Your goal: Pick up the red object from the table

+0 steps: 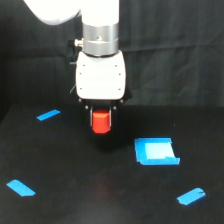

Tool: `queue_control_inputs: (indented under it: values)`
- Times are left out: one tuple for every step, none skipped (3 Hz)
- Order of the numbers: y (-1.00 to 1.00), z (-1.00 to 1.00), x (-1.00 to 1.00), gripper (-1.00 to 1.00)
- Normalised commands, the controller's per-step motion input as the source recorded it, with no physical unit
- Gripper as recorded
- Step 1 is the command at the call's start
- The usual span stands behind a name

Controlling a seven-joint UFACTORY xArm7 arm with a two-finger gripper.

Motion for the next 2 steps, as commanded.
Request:
queue_control_inputs:
  values:
    - [-0.08,1.0,-0.07,-0.96]
    - [-0.13,1.0,-0.05,-0.96]
